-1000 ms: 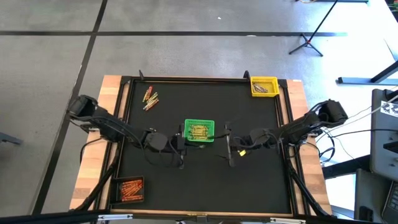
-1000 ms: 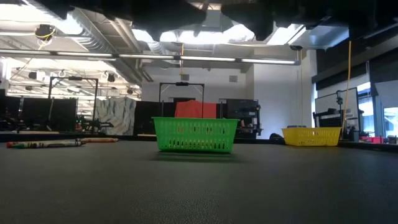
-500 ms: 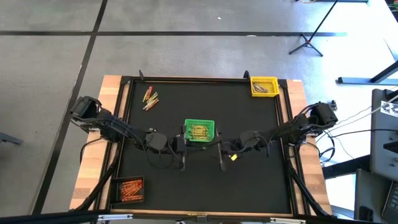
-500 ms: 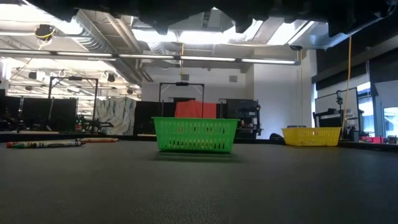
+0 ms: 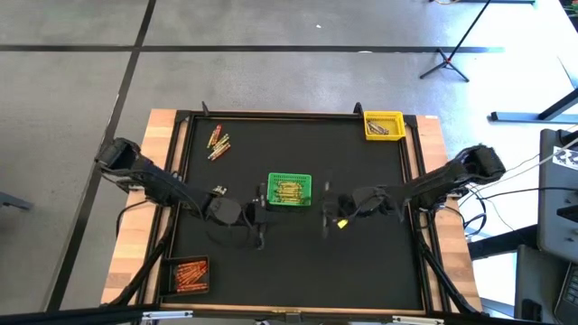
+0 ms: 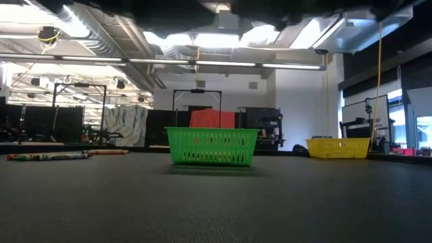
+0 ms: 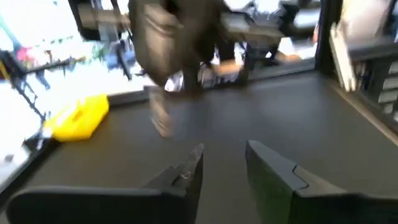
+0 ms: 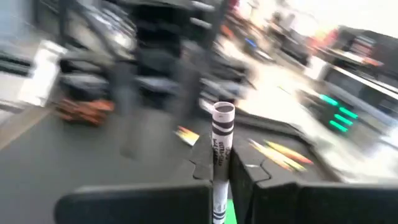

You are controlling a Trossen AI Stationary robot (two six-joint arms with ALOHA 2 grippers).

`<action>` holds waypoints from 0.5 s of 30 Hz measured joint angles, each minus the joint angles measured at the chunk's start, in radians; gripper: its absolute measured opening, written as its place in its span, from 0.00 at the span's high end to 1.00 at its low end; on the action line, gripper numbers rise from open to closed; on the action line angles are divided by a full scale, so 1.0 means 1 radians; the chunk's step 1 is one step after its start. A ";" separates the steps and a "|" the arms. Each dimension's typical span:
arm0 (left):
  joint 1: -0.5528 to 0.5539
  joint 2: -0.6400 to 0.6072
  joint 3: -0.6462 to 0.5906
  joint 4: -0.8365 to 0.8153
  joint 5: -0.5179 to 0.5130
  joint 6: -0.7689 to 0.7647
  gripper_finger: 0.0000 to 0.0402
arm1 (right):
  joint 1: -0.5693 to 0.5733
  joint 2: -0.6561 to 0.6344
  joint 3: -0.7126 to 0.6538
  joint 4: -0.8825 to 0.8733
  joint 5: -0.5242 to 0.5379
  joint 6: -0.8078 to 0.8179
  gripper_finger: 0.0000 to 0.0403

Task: Sort crayons
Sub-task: Put the black crayon into the yellow bin

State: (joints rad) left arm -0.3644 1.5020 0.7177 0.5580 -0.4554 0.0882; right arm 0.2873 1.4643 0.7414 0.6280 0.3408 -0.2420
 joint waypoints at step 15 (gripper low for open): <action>-0.020 -0.117 -0.001 -0.583 -0.145 -0.297 0.72 | -0.447 -0.365 0.000 -0.852 0.408 0.083 0.96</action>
State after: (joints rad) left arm -0.3847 1.3846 0.7170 -0.0248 -0.6006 -0.2087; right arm -0.1598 1.0996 0.7418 -0.2238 0.7489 -0.1592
